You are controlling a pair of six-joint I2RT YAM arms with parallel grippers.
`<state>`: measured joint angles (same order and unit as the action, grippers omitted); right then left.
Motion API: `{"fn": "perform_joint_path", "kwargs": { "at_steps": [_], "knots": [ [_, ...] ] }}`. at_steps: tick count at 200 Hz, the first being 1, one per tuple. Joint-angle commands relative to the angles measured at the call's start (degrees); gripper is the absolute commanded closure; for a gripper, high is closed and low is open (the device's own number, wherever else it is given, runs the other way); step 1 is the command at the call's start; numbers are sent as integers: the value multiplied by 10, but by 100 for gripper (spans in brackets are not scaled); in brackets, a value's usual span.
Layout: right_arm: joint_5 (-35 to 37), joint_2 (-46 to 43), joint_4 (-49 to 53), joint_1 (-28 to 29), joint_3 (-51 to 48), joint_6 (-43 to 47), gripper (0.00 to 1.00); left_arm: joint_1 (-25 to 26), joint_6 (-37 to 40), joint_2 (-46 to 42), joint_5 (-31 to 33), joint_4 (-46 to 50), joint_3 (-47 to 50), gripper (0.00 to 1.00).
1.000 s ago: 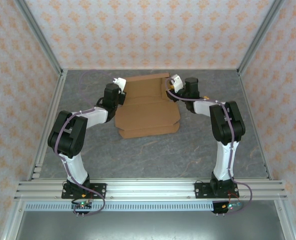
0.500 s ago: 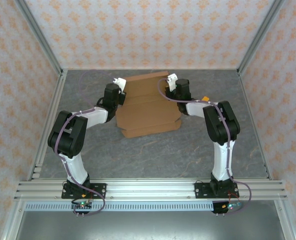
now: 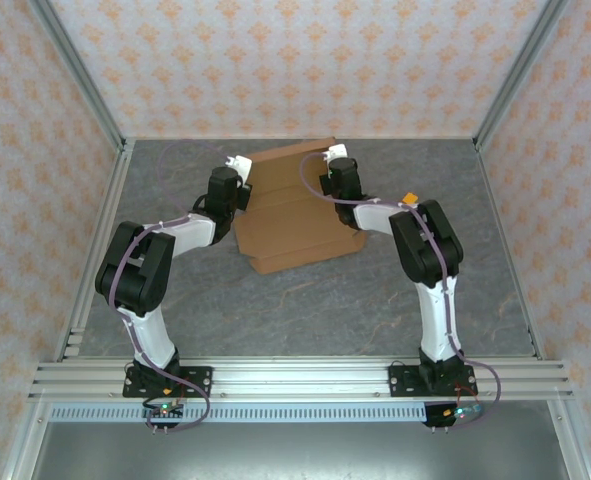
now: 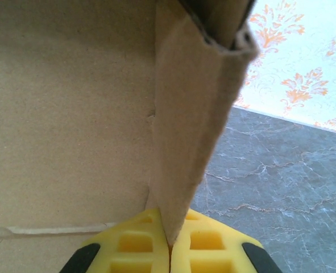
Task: Fold the paper box
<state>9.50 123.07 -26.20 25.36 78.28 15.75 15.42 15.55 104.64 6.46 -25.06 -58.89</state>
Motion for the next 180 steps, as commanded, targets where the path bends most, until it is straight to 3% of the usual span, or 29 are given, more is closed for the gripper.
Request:
{"fn": "perform_joint_path", "kwargs": {
  "at_steps": [1,62,98,180],
  "knots": [
    [94,18,12,5,22,-25,95,10,25,-19,0,30,-3,100],
    [8,15,7,0,23,-5,86,11,26,-20,5,37,-5,100],
    [-8,21,12,-3,32,10,79,11,26,-20,6,39,-7,100],
    [151,39,28,1,57,-20,92,11,23,-22,5,43,-8,100]
  ]
}}
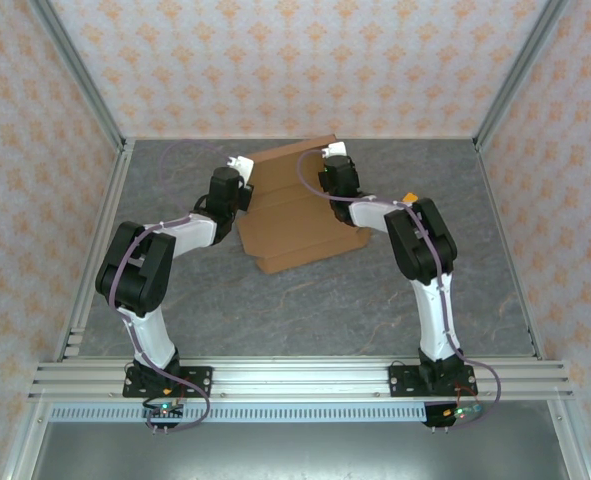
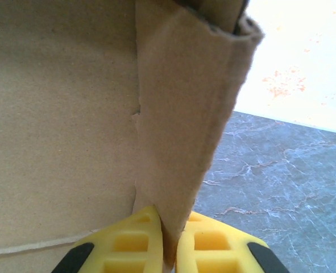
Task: Fold the paper box
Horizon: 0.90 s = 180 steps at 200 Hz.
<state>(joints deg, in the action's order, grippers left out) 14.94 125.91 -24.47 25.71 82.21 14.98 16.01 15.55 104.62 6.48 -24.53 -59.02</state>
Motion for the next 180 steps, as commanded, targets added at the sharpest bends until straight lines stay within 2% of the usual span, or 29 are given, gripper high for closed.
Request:
{"fn": "perform_joint_path", "kwargs": {
  "at_steps": [1,51,80,98,146,180],
  "knots": [
    [98,11,11,-2,18,-12,92,5,23,-21,5,38,-7,100],
    [176,28,35,23,48,-30,93,7,25,-18,-2,46,-12,100],
    [181,31,43,24,53,-38,92,8,25,-17,-1,48,-14,100],
    [165,28,44,23,50,-38,91,8,25,-16,1,49,-14,100],
    [89,-2,54,10,23,-49,78,8,25,-15,16,55,-19,100],
    [4,-35,47,-13,-13,-67,63,8,24,-15,30,59,-21,100]
  ]
}}
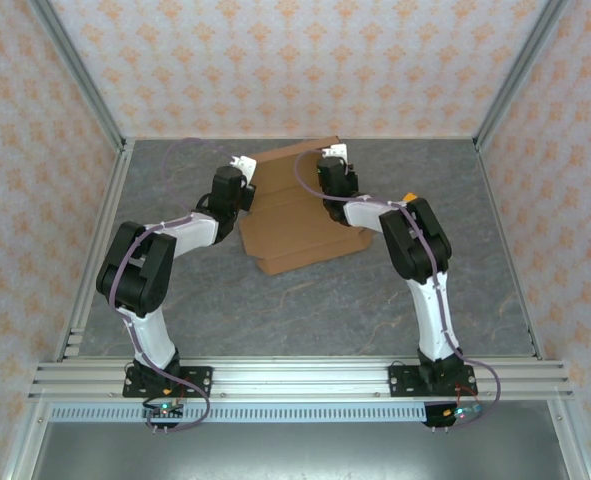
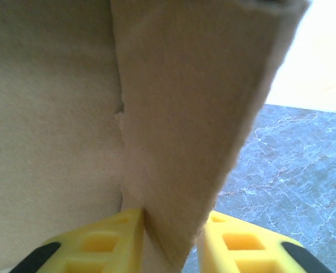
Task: Fold the paper box
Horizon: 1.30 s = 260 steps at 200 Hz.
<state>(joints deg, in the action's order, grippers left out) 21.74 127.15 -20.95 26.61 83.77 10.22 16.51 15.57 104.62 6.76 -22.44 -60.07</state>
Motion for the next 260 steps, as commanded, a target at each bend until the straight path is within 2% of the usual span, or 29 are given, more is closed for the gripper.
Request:
{"fn": "perform_joint_path", "kwargs": {
  "at_steps": [1,82,134,173,227,260],
  "knots": [
    [-67,-49,12,-23,-30,-19,62,3,24,-15,28,39,-10,100],
    [-264,-109,-18,-65,-103,10,29,3,19,-13,34,54,-20,100],
    [-306,-136,-35,-69,-128,30,21,2,13,-14,39,65,-25,100],
    [-327,-164,-44,-87,-136,2,23,3,10,-14,37,70,-27,100],
    [-330,-122,-11,-89,-66,-17,37,3,8,-13,36,71,-29,100],
    [-320,-95,-1,-89,-31,-35,50,3,9,-13,36,72,-30,100]
  ]
}}
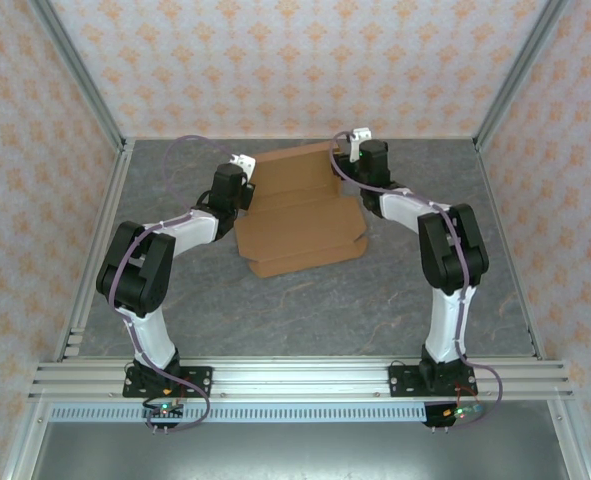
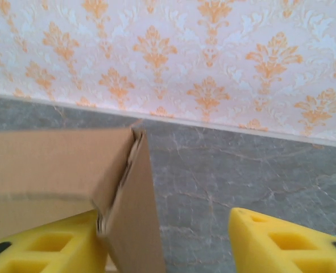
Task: Fold the paper box
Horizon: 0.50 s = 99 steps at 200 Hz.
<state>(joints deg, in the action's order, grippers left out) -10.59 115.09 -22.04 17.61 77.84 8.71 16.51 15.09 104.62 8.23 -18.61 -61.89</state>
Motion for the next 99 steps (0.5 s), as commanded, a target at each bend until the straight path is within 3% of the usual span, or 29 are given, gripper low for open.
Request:
{"fn": "perform_joint_path", "kwargs": {
  "at_steps": [1,25,66,99],
  "knots": [
    [5,26,10,1,28,-21,51,2,13,-13,21,34,-12,100],
    [21,35,11,3,36,-23,58,3,13,-12,21,35,-12,100],
    [43,49,13,11,36,-3,55,3,13,-13,20,36,-13,100],
    [62,61,11,15,39,8,62,3,12,-14,21,37,-11,100]
  ]
}}
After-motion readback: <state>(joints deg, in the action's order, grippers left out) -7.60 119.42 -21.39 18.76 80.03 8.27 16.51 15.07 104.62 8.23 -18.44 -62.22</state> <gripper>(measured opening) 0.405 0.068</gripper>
